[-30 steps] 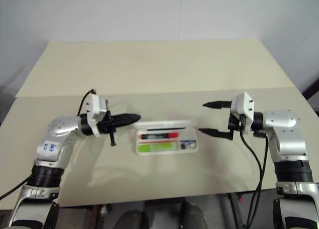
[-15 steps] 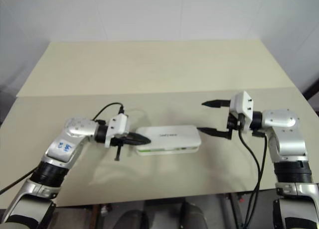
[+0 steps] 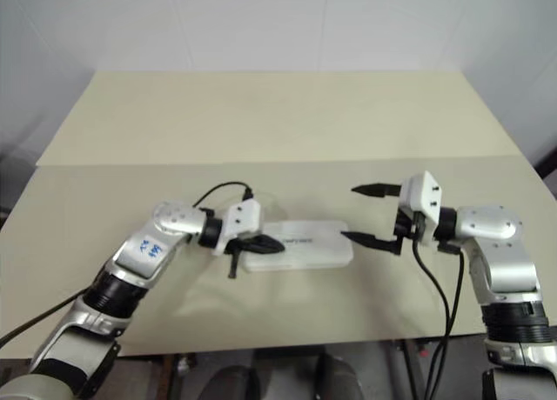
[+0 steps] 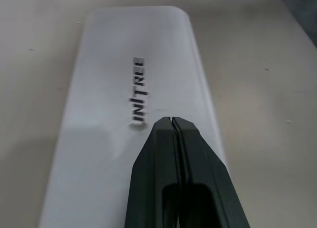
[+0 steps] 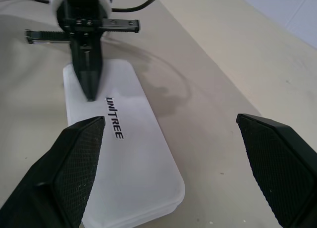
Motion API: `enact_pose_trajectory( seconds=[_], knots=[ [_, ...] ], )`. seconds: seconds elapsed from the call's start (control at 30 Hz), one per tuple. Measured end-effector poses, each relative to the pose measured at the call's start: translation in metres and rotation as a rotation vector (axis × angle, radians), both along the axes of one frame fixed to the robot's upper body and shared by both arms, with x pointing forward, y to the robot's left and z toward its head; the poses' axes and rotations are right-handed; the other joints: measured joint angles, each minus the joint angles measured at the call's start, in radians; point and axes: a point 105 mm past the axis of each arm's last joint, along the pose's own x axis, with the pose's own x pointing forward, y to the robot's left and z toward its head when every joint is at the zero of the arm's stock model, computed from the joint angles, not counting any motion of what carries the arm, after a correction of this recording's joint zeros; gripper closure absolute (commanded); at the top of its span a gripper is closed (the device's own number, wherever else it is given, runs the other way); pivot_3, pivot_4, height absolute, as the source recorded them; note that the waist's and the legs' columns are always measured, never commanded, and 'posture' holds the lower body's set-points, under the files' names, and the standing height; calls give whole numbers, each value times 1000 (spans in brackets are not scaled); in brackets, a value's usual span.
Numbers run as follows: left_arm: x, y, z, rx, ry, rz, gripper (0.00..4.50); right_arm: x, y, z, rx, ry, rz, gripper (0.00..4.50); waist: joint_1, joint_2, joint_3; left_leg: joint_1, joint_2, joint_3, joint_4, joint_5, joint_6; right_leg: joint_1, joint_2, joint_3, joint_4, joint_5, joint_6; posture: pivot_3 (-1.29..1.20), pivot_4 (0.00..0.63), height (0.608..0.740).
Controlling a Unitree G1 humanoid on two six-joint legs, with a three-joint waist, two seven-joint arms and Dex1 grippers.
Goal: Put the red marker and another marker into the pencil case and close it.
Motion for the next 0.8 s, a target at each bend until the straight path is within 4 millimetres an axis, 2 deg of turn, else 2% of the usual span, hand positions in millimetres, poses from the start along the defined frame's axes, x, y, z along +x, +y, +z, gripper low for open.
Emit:
enact_pose_trajectory(
  seconds=[0.33, 0.47, 0.53, 0.63, 0.7, 0.8],
  knots=[
    [-6, -5, -1, 35, 23, 25, 4458, -1, 2, 1, 10, -12, -8, 0, 1, 0, 0, 0, 0, -1, 3, 0, 0, 2, 0, 1, 0, 0, 0, 0, 150, 740],
    [0, -7, 3, -46, 53, 97, 4458, -1, 3, 1, 16, -11, -5, 0, 0, 0, 0, 0, 0, -1, 4, 0, 0, 2, 0, 1, 0, 0, 0, 0, 150, 740],
    [8, -5, 14, -133, 51, 148, 4458, 1, 4, 1, 22, -10, -1, 0, -1, -1, 0, -1, 1, -1, 4, 0, 0, 2, 0, 1, 0, 0, 0, 0, 150, 740],
    [16, 10, 42, -280, -2, 194, 4458, 4, 4, 2, 27, -1, 10, 0, -3, -1, 0, 0, 1, -1, 4, 0, 0, 2, 0, 1, 0, 0, 0, 0, 150, 740],
    [14, 20, 55, -372, -24, 202, 4458, 7, 5, 1, 30, 8, 19, 0, -3, -1, 0, 0, 1, -1, 4, 0, 0, 2, 0, 1, 0, 0, 0, 0, 150, 740],
    [9, 35, 62, -471, -22, 224, 4458, 10, 4, -3, 34, 25, 23, 0, -5, -1, 0, 0, 1, -1, 4, 0, 0, 1, 0, 0, 0, 0, 0, 0, 150, 740]
  ],
)
